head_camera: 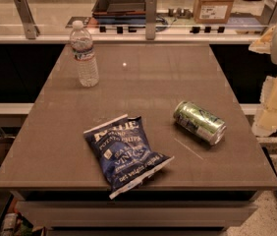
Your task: Place green can upright
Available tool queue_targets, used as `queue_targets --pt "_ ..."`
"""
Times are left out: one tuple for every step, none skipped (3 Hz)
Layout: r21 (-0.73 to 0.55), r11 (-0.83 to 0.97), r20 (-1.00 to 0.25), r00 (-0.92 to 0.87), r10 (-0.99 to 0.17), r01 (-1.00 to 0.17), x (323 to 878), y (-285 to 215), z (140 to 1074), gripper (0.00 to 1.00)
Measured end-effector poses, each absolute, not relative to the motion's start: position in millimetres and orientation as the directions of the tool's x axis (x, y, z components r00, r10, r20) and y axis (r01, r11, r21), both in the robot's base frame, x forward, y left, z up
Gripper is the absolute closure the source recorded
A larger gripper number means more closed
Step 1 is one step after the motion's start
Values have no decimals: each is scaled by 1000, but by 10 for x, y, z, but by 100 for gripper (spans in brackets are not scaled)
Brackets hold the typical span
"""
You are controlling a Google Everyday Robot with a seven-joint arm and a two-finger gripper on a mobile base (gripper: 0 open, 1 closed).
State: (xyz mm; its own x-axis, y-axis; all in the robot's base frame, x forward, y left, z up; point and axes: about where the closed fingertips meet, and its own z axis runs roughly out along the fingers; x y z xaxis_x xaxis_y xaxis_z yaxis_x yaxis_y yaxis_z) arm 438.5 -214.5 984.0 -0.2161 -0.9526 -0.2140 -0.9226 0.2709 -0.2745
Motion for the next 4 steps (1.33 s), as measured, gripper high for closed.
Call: queue_targets --pt "-275 271 -214 -216 -953 -923 4385 -2145 9840 0" --pt "-266 287 -228 -229 -946 -920 4442 -2101 9837 0" --pt "-220 338 -269 -276 -923 -915 4617 -1916 9756 0" --pt "-147 433 -308 -374 -874 -890 4844 -1670 9597 0"
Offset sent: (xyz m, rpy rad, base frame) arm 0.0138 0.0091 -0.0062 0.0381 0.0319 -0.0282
